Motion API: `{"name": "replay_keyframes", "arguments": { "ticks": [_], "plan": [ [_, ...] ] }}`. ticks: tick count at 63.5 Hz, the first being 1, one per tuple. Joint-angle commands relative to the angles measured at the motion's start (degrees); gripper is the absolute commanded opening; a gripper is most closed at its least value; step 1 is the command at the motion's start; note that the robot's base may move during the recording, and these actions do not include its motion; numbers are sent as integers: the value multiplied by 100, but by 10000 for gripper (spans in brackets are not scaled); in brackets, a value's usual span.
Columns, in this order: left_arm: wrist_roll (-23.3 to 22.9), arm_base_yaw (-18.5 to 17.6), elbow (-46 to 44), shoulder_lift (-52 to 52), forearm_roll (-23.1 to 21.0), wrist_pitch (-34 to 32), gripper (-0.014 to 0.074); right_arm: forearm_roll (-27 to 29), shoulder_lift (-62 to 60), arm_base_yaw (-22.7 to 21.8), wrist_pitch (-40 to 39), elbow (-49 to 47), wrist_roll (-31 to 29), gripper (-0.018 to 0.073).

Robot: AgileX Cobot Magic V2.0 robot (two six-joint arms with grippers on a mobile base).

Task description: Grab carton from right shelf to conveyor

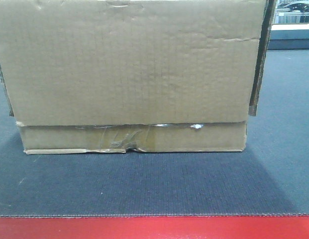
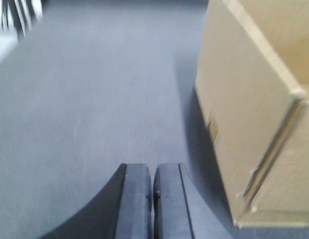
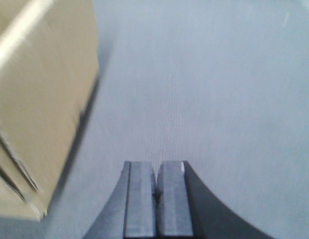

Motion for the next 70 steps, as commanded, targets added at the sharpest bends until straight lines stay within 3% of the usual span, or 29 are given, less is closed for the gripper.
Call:
{"name": "replay_keyframes", "arguments": {
  "ticks": [1,17,70],
  "plan": [
    [79,11,102,-526,18,-186,15,-78,-604,-8,-380,225,-258,-69],
    [79,11,102,-1180,18,-176,15,-78,-1758,-8,-460,357,-346,-69],
    [187,96,112,-1219,-83,-90,15,-78,-1830,-8,-507,357,-346,-69]
  ]
}}
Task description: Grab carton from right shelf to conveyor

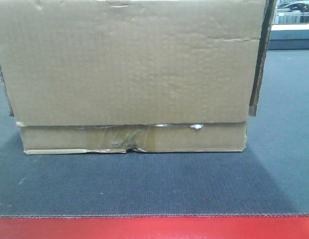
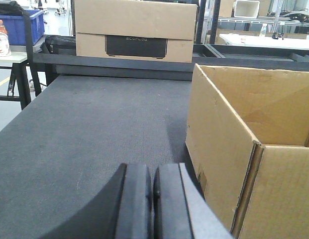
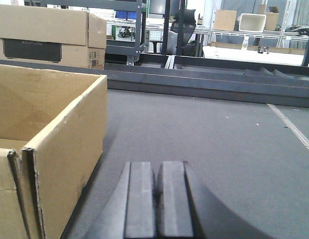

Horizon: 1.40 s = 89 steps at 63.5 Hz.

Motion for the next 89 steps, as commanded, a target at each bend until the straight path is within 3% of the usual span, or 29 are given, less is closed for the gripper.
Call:
{"name": "replay_keyframes", "arguments": {
  "ticks": [1,7,12,19,38,42,89],
  "plan": [
    [246,98,21,-61,-164,-41,15,-55,-30,-8,-154,24,-36,-69],
    [1301,368,119,-74,-1022,-106,15,-55,-30,-8,-154,24,-36,-69],
    [1707,633,389,-180,-1467,-408,15,-55,-30,-8,-154,24,-36,-69],
    [1708,907,973,-449,-1556,-1117,15,-55,-30,-8,-154,24,-36,-69],
    [1708,917,2466,-1108,-1731,-2367,15,-55,-30,-8,-154,24,-36,-69],
    [1708,917,2466,-1108,-1731,-2067,15,-55,-40,-8,-154,24,-36,-69],
    [1708,917,2466,-1108,-1731,-2087,15,-55,-40,-8,-154,24,-36,-69]
  ]
}}
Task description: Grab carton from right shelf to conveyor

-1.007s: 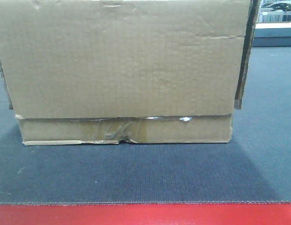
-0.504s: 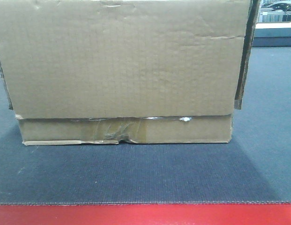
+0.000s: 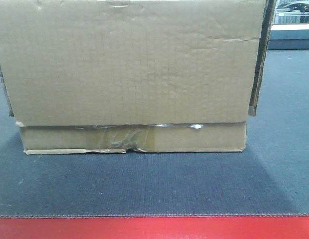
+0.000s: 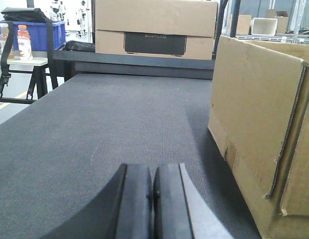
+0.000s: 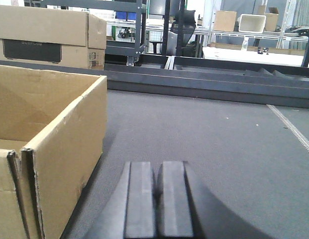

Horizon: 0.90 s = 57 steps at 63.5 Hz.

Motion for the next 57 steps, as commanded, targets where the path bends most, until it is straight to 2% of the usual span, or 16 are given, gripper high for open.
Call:
{"name": "replay_keyframes", "arguments": {
  "ticks": [1,20,31,40,51,57],
  "plan": [
    [23,31,-9,-27,-39,-163,15,-45,-32,-8,-141,24,-36,-69],
    [23,31,-9,-27,-39,-163,15,-99,-35,-38,-179,27,-47,-69],
    [23,31,-9,-27,-39,-163,15,273,-74,-607,-236,165,-47,-69],
    [23,31,-9,-27,-39,-163,15,342,-419,-920,-504,803,-47,-69],
    [23,31,-9,-27,-39,-163,15,342,-1194,-849,-966,1927,-47,-69],
    [23,31,-9,-27,-39,-163,15,342,-1216,-744,-1376,2431,-47,-69]
  ]
}}
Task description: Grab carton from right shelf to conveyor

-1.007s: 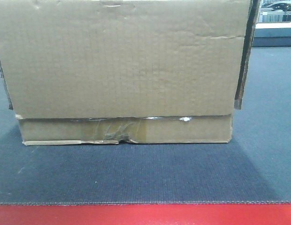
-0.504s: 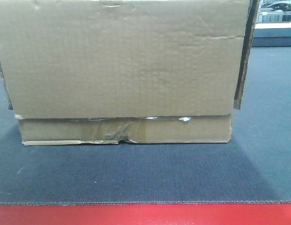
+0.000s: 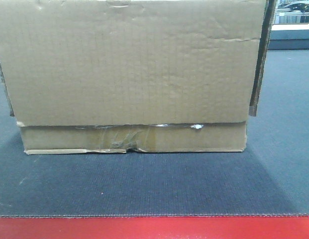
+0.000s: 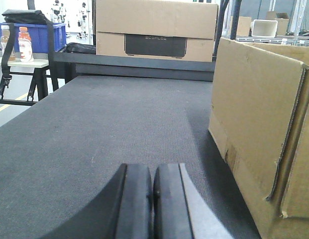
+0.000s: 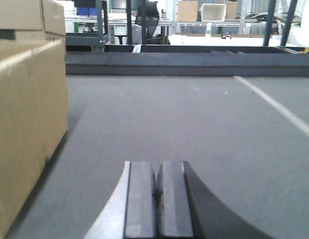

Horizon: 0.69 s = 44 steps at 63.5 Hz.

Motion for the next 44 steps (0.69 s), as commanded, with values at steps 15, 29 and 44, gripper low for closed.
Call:
{"name": "replay_keyframes", "arguments": {
  "ticks": [15,29,44],
  "plan": [
    [23,31,-9,-27,-39,-128,15,-2,-86,244,-620,455,-35,-69],
    [23,31,-9,-27,-39,-128,15,-2,-86,244,-620,455,-35,-69],
    [23,31,-9,-27,-39,-128,15,-2,-86,244,-620,455,-35,-69]
  ]
}}
